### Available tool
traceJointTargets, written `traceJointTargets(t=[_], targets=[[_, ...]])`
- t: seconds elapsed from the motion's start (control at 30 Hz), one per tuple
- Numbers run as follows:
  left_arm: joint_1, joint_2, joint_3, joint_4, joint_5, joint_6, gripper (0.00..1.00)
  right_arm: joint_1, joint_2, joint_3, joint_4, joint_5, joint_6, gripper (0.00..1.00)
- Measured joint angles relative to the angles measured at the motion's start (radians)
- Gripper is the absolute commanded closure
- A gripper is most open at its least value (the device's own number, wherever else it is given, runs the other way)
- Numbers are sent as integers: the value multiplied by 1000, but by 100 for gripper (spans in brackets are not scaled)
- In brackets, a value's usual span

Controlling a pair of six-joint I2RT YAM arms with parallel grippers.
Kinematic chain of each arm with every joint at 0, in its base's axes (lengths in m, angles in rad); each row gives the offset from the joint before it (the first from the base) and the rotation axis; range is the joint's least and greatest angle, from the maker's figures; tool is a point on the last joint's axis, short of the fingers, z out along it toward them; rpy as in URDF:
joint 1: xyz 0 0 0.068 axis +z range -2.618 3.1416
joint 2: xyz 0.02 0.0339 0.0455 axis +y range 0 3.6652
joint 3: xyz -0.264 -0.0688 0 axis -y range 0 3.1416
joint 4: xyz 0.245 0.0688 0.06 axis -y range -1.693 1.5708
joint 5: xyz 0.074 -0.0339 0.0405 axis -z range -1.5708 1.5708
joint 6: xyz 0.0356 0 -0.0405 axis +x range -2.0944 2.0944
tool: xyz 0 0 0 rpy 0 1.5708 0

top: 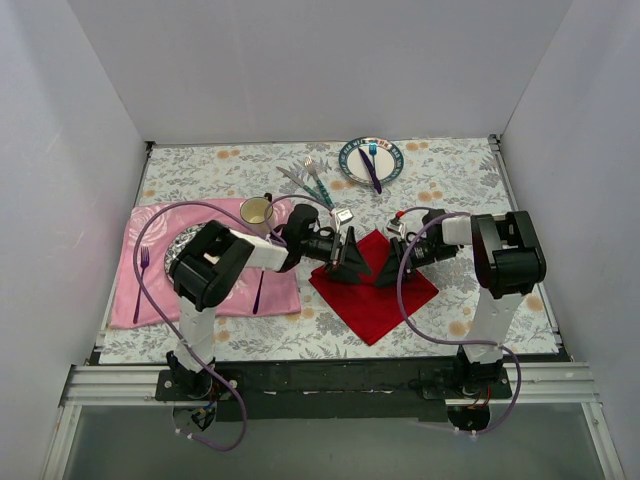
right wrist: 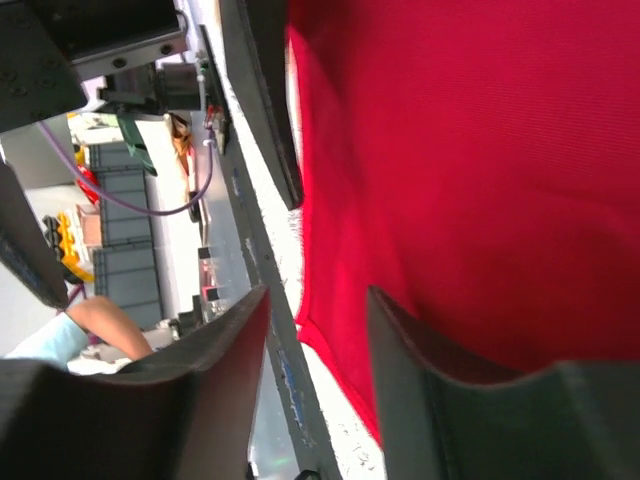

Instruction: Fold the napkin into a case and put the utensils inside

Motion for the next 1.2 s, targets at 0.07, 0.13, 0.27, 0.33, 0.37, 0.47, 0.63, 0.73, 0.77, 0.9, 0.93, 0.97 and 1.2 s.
traceJointTargets(t=[0.07,0.13,0.27,0.33,0.37,0.47,0.63,0.73,0.77,0.9,0.93,0.97,1.2], targets=[[0,12,0,-21,-7,26,2,-1,32,5,6,14,0,61],[1,22,0,-45,-13,48,2,-2,51,5,7,29,-1,68],[12,41,0,-90,-28,92,2,-10,81,5,13,72,5,70],[22,49,0,-106,-29,109,2,-20,89,5,13,79,14,71],[28,54,0,-109,-28,115,2,-24,90,5,13,81,19,71],[39,57,0,-108,-9,118,2,-31,92,5,12,90,28,72],[45,66,0,-93,17,115,2,-39,101,5,12,91,47,73],[51,72,0,-83,33,109,3,-44,105,5,11,88,52,73],[53,73,0,-81,37,107,4,-46,106,5,10,87,52,73],[63,80,0,-77,48,98,5,-56,107,5,3,87,48,74],[65,82,0,-75,51,97,6,-60,107,5,2,88,48,74],[66,84,0,-73,52,92,6,-65,107,5,0,89,48,74],[68,84,0,-80,49,95,6,-104,107,5,-25,91,21,73]])
